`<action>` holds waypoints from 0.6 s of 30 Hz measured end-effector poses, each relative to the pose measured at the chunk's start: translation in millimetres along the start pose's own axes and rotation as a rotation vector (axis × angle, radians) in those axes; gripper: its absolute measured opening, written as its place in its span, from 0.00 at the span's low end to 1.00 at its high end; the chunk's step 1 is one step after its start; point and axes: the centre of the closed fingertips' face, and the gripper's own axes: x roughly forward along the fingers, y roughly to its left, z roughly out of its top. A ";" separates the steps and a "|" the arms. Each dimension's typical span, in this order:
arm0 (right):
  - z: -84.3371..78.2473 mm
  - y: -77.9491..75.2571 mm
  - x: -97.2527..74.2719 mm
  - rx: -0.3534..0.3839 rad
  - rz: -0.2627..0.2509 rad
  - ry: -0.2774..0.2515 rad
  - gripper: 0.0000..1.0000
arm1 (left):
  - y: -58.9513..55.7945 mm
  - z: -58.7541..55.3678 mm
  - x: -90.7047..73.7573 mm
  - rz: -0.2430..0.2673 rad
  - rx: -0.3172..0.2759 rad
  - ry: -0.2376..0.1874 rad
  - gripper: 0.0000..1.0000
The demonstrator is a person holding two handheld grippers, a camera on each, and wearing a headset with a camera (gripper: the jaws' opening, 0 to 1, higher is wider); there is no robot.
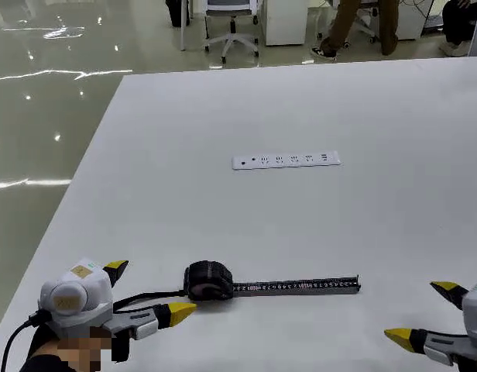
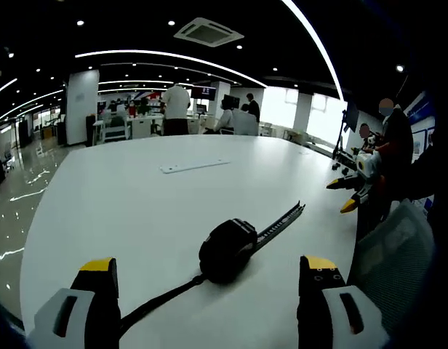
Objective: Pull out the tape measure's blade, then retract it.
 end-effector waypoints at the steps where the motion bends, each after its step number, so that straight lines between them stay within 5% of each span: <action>1: -3.9 1.4 -5.2 0.000 0.000 -0.003 0.78 | -0.8 -5.4 -3.9 -0.001 0.004 0.013 1.00; 9: -9.7 2.8 -31.7 -0.050 -0.007 0.007 0.89 | -8.4 -35.4 -26.1 0.015 0.004 0.016 1.00; 18: -12.8 21.6 -50.0 -0.030 0.019 -0.015 1.00 | -5.3 -36.0 -45.4 0.036 -0.010 0.004 1.00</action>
